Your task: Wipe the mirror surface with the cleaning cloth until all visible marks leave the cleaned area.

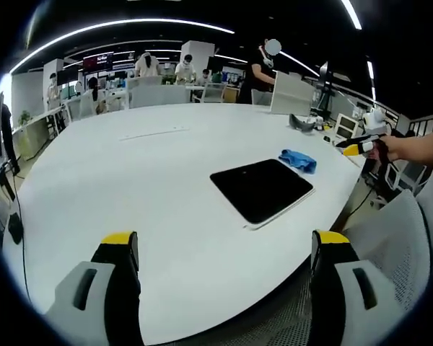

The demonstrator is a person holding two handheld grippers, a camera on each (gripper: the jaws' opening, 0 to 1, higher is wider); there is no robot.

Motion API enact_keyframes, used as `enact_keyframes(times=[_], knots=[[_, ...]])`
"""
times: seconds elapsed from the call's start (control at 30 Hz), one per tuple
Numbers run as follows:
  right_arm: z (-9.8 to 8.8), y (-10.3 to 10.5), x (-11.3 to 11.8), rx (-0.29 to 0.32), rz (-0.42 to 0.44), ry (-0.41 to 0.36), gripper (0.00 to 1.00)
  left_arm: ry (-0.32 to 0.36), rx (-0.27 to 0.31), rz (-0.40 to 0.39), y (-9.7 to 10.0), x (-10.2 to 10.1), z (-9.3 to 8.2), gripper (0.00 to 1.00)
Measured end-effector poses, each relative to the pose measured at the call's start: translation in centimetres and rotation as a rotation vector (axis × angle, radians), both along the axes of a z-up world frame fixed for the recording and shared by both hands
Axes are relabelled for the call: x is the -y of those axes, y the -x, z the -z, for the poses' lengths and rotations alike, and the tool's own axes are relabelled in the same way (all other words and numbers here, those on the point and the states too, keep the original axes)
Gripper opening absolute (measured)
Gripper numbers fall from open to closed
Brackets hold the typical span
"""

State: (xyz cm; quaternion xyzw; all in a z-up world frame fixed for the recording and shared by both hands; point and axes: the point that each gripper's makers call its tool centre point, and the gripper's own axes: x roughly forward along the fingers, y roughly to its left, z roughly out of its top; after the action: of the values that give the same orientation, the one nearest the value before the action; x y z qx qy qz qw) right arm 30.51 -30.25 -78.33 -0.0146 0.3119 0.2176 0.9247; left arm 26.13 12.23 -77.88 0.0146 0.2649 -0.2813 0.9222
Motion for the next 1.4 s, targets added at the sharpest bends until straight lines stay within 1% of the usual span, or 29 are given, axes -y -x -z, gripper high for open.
enact_keyframes(times=[0.17,0.2,0.23,0.27,0.3,0.33,0.4,0.47,0.5,0.67,0.73,0.8,0.87,0.93,1.0,1.07,1.1,1.2,1.27,1.33,1.4], knots=[[0.2,-0.4,-0.7,-0.009,-0.005,0.007,0.86,-0.005,0.000,0.003,0.0,0.0,0.1,0.98],[0.5,-0.8,-0.7,-0.032,0.009,-0.005,0.85,-0.005,0.000,0.004,0.0,0.0,0.1,0.97],[0.7,-1.0,-1.0,-0.065,0.031,-0.040,0.82,-0.007,-0.002,0.004,0.0,0.0,0.2,0.97],[0.4,-1.9,-1.5,-0.066,0.045,-0.083,0.80,-0.011,-0.004,0.005,0.1,-0.1,0.2,0.96],[0.1,-2.7,-1.6,-0.052,0.053,-0.082,0.80,-0.016,-0.007,0.007,0.1,0.0,0.3,0.96],[0.0,-3.5,-1.6,-0.051,0.060,-0.081,0.79,-0.019,-0.006,0.008,0.1,0.0,0.3,0.96],[-0.1,-4.7,-2.2,-0.060,0.058,-0.068,0.76,-0.020,-0.005,0.006,0.1,0.0,0.2,0.96],[0.1,-6.0,-2.7,-0.069,0.047,-0.027,0.73,-0.022,-0.007,0.006,0.1,0.0,0.3,0.95],[0.2,-6.8,-3.0,-0.062,0.041,-0.016,0.72,-0.025,-0.005,0.006,0.1,-0.1,0.3,0.95],[1.4,-9.1,-3.9,-0.080,0.041,-0.009,0.63,-0.020,-0.005,0.001,0.0,-0.1,0.3,0.94],[2.4,-9.5,-4.1,-0.094,0.038,0.022,0.57,-0.024,-0.008,0.000,0.0,-0.2,0.4,0.94],[3.4,-9.8,-4.3,-0.112,0.036,0.048,0.50,-0.024,-0.008,0.000,0.0,-0.3,0.4,0.94],[4.2,-10.2,-4.5,-0.116,0.035,0.056,0.46,-0.024,-0.007,-0.002,0.0,-0.3,0.4,0.93],[5.3,-10.1,-4.2,-0.133,0.044,0.092,0.41,-0.021,-0.002,-0.004,0.0,-0.4,0.3,0.93],[5.8,-10.1,-4.4,-0.134,0.047,0.088,0.35,-0.024,-0.004,-0.012,-0.1,-0.6,0.4,0.93],[6.7,-9.9,-4.2,-0.150,0.055,0.100,0.32,-0.032,-0.012,-0.005,0.0,-0.5,0.6,0.93],[6.9,-9.9,-4.2,-0.159,0.058,0.097,0.32,-0.036,-0.013,-0.001,0.0,-0.4,0.7,0.92],[6.8,-9.7,-4.7,-0.167,0.068,0.019,0.32,-0.036,-0.012,-0.001,0.0,-0.5,0.7,0.92],[6.6,-9.7,-4.4,-0.162,0.069,0.022,0.30,-0.034,-0.016,-0.008,0.0,-0.6,0.7,0.93],[6.1,-9.9,-4.2,-0.149,0.068,0.018,0.26,-0.031,-0.018,-0.005,0.0,-0.5,0.7,0.93],[6.0,-10.1,-4.0,-0.150,0.067,0.015,0.21,-0.031,-0.017,0.002,0.1,-0.4,0.7,0.93]])
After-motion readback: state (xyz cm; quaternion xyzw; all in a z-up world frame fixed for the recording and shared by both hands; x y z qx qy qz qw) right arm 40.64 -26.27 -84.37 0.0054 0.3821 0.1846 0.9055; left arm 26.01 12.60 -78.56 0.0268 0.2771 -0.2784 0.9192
